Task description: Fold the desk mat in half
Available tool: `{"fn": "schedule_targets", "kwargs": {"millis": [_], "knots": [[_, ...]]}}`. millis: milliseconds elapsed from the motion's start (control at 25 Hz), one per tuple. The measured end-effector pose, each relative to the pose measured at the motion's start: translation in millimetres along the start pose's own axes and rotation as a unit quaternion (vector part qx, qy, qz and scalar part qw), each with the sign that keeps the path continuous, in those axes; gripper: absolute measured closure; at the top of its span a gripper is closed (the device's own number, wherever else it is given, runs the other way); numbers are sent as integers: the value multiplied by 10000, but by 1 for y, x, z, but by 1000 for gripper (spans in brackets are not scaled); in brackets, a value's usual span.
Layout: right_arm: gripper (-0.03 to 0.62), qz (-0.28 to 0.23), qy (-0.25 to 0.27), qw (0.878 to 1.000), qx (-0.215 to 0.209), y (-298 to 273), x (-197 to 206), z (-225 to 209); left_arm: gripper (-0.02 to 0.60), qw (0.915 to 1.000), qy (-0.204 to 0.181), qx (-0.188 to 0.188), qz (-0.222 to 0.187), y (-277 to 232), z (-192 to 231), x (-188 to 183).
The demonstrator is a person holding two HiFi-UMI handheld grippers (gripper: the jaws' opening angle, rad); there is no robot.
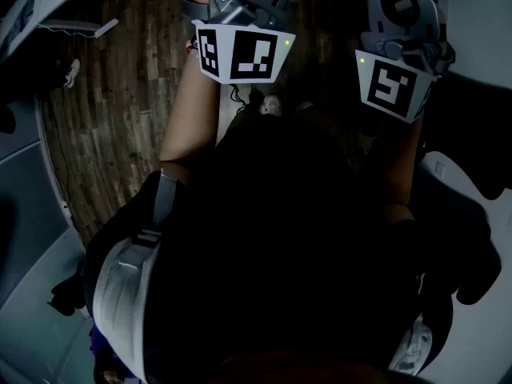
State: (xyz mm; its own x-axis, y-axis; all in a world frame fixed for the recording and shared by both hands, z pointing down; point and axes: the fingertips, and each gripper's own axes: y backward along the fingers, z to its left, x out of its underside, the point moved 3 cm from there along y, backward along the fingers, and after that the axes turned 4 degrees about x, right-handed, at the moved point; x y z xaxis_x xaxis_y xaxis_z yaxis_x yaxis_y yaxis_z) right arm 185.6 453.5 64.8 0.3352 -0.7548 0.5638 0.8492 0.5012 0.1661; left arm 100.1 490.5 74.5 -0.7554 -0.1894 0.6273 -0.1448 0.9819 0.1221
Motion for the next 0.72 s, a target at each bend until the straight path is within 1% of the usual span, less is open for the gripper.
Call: {"fn": "schedule_targets", "kwargs": {"millis": [360, 640, 720], "knots": [[565, -40, 12, 10000, 27, -4, -11, 3, 569, 10000, 53, -23, -27, 8, 9, 3], [565, -23, 100, 9999, 32, -2, -15, 7, 569, 10000, 9, -23, -54, 13, 11, 2], [565, 12, 204, 9998, 35, -2, -13, 8, 569, 10000, -1, -31, -70, 13, 12, 1]]}}
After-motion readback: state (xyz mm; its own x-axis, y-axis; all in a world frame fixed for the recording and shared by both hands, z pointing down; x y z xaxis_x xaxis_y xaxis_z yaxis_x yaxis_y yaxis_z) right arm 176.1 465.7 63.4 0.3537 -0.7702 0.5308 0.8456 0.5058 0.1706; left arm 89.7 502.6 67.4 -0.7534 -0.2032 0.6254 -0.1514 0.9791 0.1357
